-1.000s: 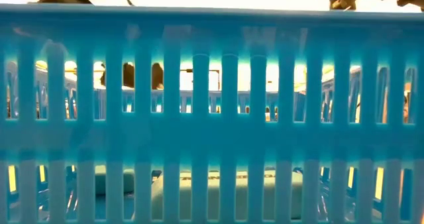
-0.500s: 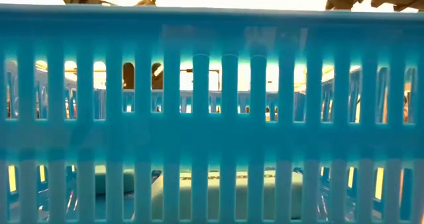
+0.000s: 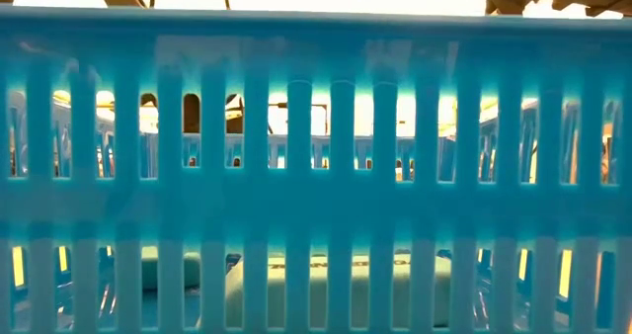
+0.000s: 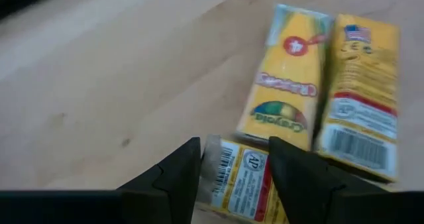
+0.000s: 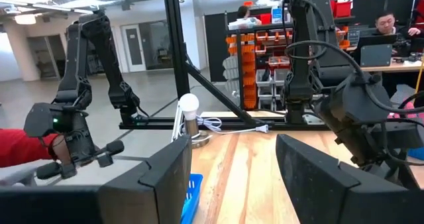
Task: Pick & Place School Supplies
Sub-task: Put the crayon box into the right blue bin
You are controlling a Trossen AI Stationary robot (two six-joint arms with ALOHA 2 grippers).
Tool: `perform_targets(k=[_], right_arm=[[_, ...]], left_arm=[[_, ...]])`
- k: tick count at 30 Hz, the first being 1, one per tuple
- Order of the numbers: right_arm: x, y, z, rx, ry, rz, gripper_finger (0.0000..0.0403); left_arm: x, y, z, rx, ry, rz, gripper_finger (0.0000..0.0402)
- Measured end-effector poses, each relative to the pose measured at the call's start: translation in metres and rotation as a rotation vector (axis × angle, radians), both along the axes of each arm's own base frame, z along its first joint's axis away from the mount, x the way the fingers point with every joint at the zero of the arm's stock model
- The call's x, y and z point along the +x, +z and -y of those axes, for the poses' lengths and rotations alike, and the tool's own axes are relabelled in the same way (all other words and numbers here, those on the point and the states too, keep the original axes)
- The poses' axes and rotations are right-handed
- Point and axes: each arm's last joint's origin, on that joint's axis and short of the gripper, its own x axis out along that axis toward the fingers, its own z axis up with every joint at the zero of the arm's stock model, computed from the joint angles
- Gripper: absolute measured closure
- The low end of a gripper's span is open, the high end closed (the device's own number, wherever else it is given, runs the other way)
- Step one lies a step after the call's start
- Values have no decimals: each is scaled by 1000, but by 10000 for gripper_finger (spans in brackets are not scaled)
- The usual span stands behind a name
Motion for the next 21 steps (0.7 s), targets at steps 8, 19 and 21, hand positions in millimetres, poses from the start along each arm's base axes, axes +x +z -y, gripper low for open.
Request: perform_targets(k=[8, 19, 21], right_arm=[[0, -2, 0, -4, 2, -18, 193], [0, -3, 0, 3, 5, -31, 193], [0, -3, 0, 4, 5, -32, 193]], left_arm=[[-2, 13, 13, -365, -83, 111, 218], [-13, 38, 31, -452, -301, 84, 218], [-13, 42, 37, -428, -367, 80, 218]])
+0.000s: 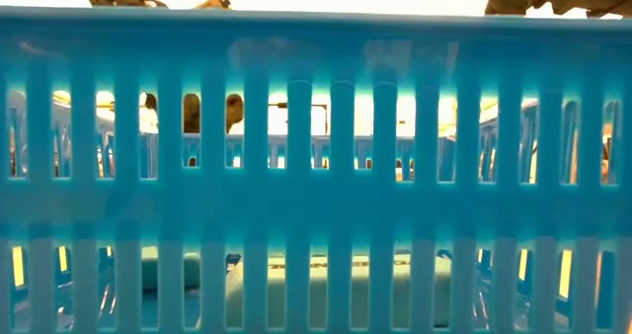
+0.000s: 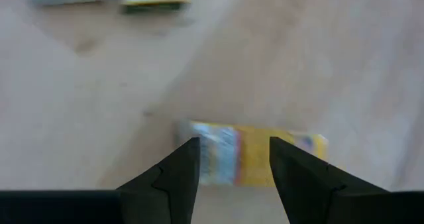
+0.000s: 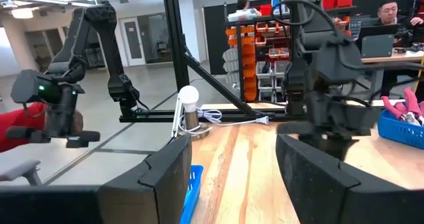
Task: Pick & Place School Supplies
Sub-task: Put the crayon box into the right blue bin
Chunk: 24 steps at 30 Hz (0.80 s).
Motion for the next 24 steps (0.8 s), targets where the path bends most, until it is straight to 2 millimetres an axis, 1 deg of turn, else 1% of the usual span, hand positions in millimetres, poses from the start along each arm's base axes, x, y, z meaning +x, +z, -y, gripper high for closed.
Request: perform_targets(k=[4, 9, 12, 15, 18, 21, 24], right_arm=[[0, 0, 0, -2, 0, -1, 193], [0, 0, 0, -1, 0, 1, 193], [0, 0, 0, -1, -1, 1, 193], [0, 0, 0, -1, 0, 2, 193], [0, 1, 0, 0, -1, 6, 193], [0, 1, 0, 1, -1, 7, 193], [0, 1, 0, 1, -1, 7, 193]], left_arm=[[0, 7, 14, 77, -141, 33, 218], [-1, 4, 42, 251, -497, 37, 218], [-2, 0, 58, 330, -637, 24, 218], [-2, 0, 67, 446, -651, 23, 218], [-3, 1, 68, 584, -616, -14, 218], [0, 1, 67, 635, -571, 5, 218], [6, -3, 70, 667, -614, 34, 218]])
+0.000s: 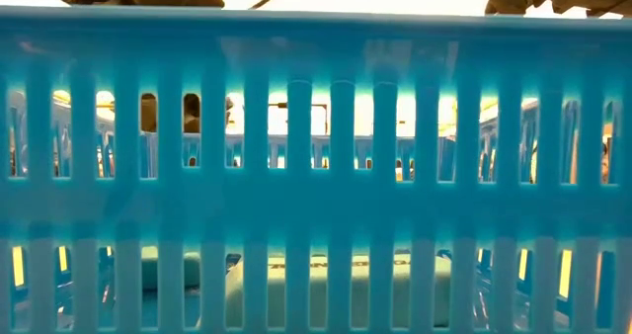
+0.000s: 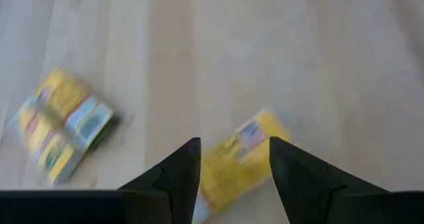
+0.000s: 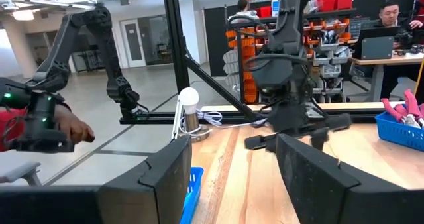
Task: Pick & Place School Supplies
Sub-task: Put the crayon box into the right blue bin
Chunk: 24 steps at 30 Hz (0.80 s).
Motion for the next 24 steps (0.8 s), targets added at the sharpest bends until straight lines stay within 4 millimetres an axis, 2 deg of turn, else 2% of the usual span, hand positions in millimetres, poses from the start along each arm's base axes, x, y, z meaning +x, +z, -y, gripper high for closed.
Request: perform_targets(k=[4, 9, 12, 19, 24], right_arm=[[0, 0, 0, -5, -1, 2, 193], [0, -1, 0, -14, -3, -3, 193], [0, -1, 0, -17, -4, -2, 193], [0, -1, 0, -17, -3, -2, 193], [0, -1, 0, -19, -2, -6, 193]], left_arm=[[8, -12, 9, 5, -126, 8, 218], [17, -26, 5, -26, -100, 23, 218], [18, -29, -4, -21, 5, 26, 218], [20, -26, -33, -15, 453, 154, 218], [20, -24, -45, -119, 501, 153, 218]])
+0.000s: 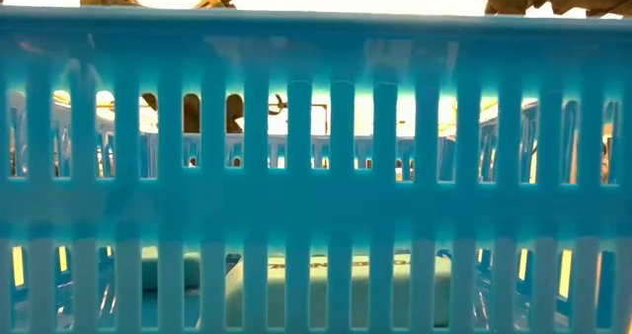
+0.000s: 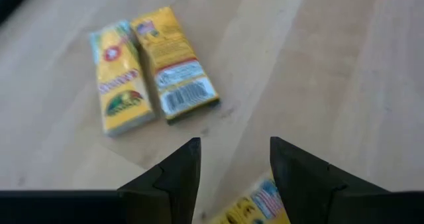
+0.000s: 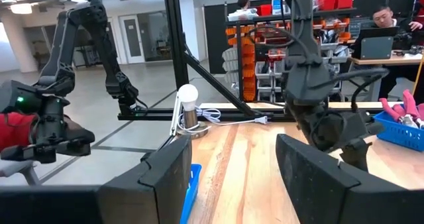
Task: Pick & Place School Supplies
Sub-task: Put the crayon box into the right blue bin
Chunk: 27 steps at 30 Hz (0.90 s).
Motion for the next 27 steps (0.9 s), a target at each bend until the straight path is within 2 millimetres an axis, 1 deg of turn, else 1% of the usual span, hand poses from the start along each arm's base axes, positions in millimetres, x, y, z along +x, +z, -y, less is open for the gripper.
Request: perform_targets(k=[2, 5, 7, 9, 11, 14, 18, 20, 23, 27], right_arm=[[0, 0, 0, -1, 0, -3, 193], [0, 0, 0, -2, 0, -5, 193], [0, -1, 0, -2, 0, -5, 193], [0, 0, 0, -2, 0, -4, 193], [0, -1, 0, -2, 1, -5, 193], [0, -1, 0, -4, 0, -9, 193], [0, -2, 0, -8, 0, -17, 193], [0, -2, 0, -8, 0, -18, 193], [0, -2, 0, -8, 1, -17, 193], [0, -2, 0, -8, 0, -17, 193]], left_arm=[[-2, 4, -3, -48, 1, 4, 218], [-8, 12, -13, -174, 75, 16, 218], [-9, 17, -18, -237, 63, 27, 216], [-10, 19, -18, -258, 33, 18, 209], [-10, 19, -15, -243, -1, 12, 194], [-11, 18, -12, -215, -38, -14, 161], [-17, 13, -6, -175, -105, -117, 115], [-21, 11, -4, -152, -134, -178, 99], [-27, 7, -5, -98, -116, -261, 89], [-30, 6, -10, -59, -67, -297, 90]])
